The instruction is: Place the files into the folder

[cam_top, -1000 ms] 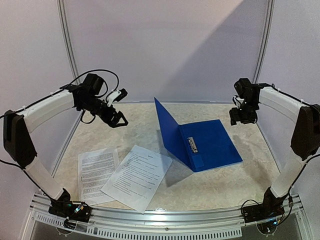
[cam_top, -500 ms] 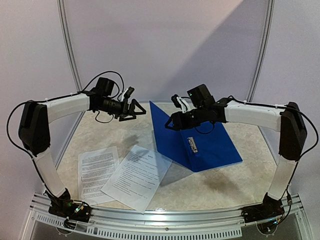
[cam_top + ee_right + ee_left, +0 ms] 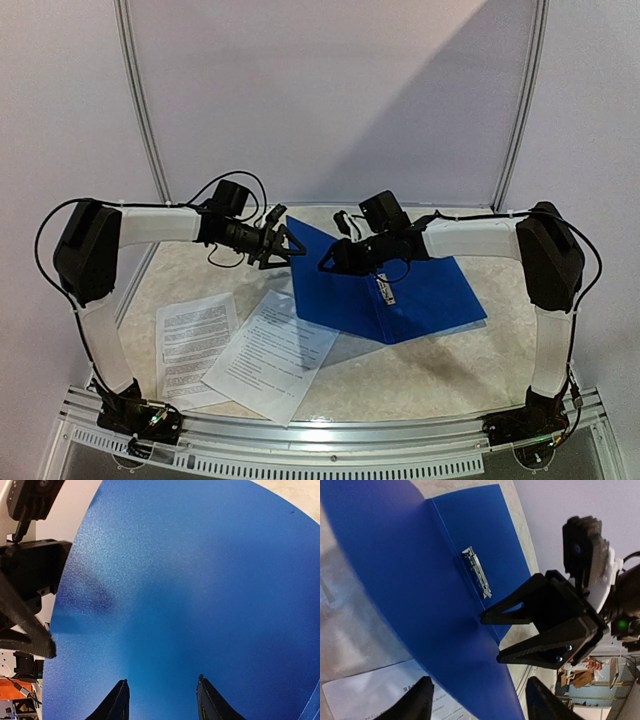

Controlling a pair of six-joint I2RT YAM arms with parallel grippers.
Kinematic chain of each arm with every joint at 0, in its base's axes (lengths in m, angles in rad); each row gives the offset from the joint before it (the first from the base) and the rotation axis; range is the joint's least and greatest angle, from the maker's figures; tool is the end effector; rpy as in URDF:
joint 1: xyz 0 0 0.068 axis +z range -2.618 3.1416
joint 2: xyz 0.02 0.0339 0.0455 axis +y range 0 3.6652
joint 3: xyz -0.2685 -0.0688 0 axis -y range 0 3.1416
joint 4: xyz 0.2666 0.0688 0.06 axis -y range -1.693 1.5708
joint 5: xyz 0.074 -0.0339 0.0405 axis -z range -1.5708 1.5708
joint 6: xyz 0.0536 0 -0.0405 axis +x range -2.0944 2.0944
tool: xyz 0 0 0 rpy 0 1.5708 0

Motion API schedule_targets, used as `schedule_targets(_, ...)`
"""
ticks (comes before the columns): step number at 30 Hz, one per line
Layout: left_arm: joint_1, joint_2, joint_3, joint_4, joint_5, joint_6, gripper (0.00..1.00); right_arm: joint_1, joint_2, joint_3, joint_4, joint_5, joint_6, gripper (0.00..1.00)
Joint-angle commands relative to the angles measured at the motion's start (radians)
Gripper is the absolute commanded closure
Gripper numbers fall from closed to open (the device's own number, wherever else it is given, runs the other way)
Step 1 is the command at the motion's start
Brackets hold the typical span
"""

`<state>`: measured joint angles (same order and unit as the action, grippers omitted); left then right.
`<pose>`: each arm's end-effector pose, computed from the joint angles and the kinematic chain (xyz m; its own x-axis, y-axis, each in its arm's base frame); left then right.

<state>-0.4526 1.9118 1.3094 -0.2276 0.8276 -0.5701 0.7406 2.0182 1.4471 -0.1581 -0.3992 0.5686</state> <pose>0.3765 -0.2270 0.1835 -0.9596 0.0605 -0.2749 0.2671 0.5035 -0.8217 0.3438 0.3426 0.1797 -0.8643 -0.1180 -0.4889 -0.4393 0.6503 0.6197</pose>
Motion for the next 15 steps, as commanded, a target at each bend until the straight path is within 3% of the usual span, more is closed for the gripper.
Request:
schedule_targets(1, -0.009, 0.008, -0.035, 0.034, 0.016, -0.016, 0.43, 0.008, 0.004, -0.018, 0.016, -0.007, 0.018, 0.54)
schedule_targets(11, -0.010, 0.028, -0.101, 0.149, 0.050, -0.176, 0.99, 0.008, -0.032, -0.068, -0.024, 0.040, 0.054, 0.57)
schedule_targets(15, -0.009, -0.015, -0.147, 0.151, 0.027, -0.183, 1.00, -0.008, -0.113, -0.128, -0.148, 0.176, 0.056, 0.58)
